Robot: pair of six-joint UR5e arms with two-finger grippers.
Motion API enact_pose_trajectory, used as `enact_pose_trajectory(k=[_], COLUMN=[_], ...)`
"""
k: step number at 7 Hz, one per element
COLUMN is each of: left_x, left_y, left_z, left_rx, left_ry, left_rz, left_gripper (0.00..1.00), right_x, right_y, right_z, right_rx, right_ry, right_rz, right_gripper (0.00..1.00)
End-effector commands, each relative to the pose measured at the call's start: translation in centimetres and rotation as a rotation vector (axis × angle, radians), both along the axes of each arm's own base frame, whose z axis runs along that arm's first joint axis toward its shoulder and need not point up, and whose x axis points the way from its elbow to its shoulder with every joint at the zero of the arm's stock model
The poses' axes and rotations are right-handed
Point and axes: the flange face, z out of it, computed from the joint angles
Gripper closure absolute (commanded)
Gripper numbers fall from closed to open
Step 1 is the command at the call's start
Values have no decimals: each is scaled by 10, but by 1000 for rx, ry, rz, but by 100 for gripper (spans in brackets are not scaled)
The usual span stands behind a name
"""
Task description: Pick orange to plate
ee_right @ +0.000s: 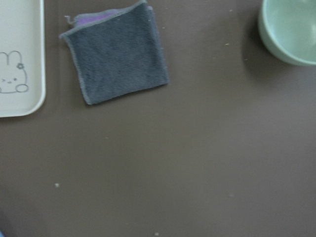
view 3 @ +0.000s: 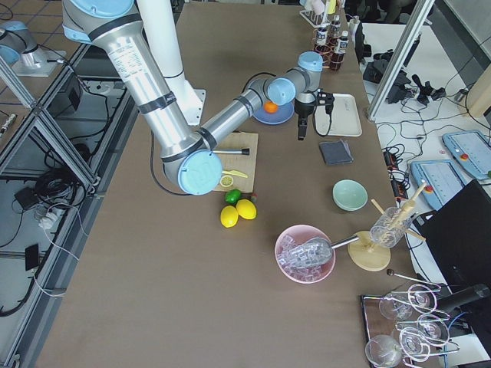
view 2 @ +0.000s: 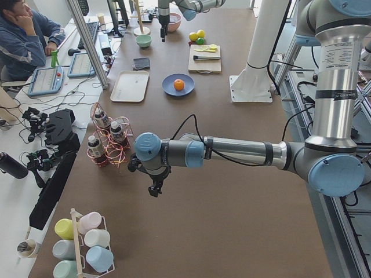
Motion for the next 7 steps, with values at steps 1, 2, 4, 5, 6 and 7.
enact_pose_trajectory(k=[1,2,4,5,6,7], left_x=[-4,-7,-7,-7,-7,-7], left_y=[-4,1,-2,-3,-2,-2], left_z=[4,9,5,5,4,6], left_rx=[-65,-74,-67,-67,-64,-68], left_ry=[-80,-80,-78,-78,-76,-77], left_rz=[3,-1,-1,-1,-1,-2], left_gripper=[2,2,2,2,2,2], right_x=[128,184,283,316,328,339], right_y=[4,15,50,56,65,84], right_z=[81,128,238,284,327,358], right_rx=[50,77,65,45,-13,4], right_ry=[96,95,33,24,34,55], right_rz=[-133,-193,-278,-303,-296,-273], right_gripper=[0,0,0,0,0,0])
